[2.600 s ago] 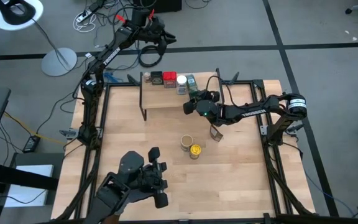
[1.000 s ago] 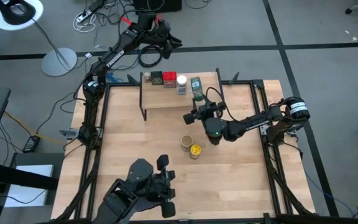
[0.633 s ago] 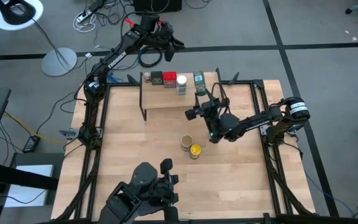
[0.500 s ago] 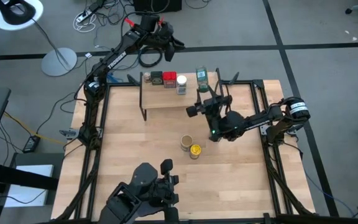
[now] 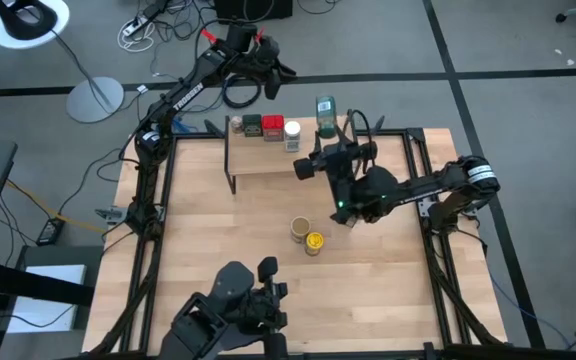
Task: Shelf spices
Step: Put the green seasoning bottle on the shelf
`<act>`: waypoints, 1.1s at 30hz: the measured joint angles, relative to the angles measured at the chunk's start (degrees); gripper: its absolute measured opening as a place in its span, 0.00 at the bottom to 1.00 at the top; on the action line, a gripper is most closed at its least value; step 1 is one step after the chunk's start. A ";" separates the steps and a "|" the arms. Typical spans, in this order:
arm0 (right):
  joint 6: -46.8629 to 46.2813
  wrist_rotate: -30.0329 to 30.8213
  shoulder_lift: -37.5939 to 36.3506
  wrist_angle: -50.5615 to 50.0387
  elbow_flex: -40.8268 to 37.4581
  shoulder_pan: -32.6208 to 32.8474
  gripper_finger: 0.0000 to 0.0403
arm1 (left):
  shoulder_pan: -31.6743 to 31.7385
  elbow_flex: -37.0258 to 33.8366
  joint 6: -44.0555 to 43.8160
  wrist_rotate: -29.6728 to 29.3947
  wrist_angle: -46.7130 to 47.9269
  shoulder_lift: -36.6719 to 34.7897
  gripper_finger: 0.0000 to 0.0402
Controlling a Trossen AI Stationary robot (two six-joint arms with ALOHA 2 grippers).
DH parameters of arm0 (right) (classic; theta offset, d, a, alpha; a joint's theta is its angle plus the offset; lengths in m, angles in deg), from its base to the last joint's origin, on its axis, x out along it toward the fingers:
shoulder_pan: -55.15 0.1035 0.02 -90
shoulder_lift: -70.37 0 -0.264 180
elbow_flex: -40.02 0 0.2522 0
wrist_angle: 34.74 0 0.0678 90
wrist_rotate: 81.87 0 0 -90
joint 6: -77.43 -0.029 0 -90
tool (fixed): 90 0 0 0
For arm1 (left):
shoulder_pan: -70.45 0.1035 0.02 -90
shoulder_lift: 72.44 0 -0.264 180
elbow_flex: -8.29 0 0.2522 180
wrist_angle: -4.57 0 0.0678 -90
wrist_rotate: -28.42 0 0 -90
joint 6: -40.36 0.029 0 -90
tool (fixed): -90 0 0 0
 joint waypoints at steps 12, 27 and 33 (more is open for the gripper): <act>1.10 0.79 0.09 -4.32 11.50 -1.56 0.51 | 0.09 0.04 -0.01 0.97 2.41 -0.04 0.25; 0.96 0.76 0.07 -20.46 25.72 -7.87 0.51 | 0.09 0.04 -6.11 5.65 2.42 -0.07 0.25; 0.85 0.72 0.06 -27.71 31.59 -7.88 0.51 | -0.05 0.04 -7.48 10.01 2.39 -0.07 0.25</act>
